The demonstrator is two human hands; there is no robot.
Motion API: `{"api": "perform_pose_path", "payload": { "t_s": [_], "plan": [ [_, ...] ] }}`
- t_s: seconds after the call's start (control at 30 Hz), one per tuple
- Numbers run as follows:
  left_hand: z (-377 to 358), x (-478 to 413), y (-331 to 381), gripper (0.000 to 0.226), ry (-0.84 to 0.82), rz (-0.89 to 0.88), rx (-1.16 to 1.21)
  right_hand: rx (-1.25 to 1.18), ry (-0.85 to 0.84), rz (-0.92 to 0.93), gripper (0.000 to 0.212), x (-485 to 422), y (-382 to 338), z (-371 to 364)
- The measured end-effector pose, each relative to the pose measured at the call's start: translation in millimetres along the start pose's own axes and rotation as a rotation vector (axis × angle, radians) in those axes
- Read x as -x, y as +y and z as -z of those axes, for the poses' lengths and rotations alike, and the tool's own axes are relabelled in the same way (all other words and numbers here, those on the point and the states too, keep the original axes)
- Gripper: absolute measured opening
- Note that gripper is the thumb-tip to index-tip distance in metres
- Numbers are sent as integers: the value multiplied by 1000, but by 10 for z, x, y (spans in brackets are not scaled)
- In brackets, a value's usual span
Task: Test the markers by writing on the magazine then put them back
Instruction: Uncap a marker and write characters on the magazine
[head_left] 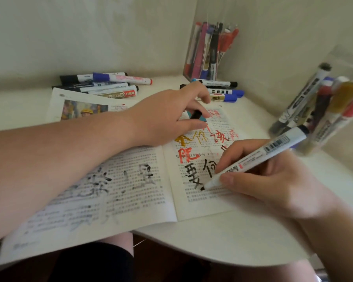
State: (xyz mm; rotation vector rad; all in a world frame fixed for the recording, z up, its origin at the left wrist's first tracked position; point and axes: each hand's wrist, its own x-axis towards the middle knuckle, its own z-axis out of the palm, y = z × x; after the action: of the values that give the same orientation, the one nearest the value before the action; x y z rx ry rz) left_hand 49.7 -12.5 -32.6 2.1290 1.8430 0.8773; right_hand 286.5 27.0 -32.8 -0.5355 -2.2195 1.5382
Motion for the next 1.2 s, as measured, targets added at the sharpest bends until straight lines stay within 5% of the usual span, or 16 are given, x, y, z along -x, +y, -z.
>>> {"api": "perform_pose_path", "payload": {
  "t_s": [0.23,0.83,1.0,1.2],
  "plan": [
    [-20,-17,-28,52,-54,-43,-26,74,53,19,4,22,-10,-70],
    [-54,22,-61,48,-77,-102,70,92,83,-28,4,-22,-57,-63],
    [-55,5,-44,42,-72,-85,34,44,-46,-35,3,14,-98,-70],
    [-64,2,-72,28,-28,-128,2,6,78,-35,7,-29,-61,-63]
  ]
}}
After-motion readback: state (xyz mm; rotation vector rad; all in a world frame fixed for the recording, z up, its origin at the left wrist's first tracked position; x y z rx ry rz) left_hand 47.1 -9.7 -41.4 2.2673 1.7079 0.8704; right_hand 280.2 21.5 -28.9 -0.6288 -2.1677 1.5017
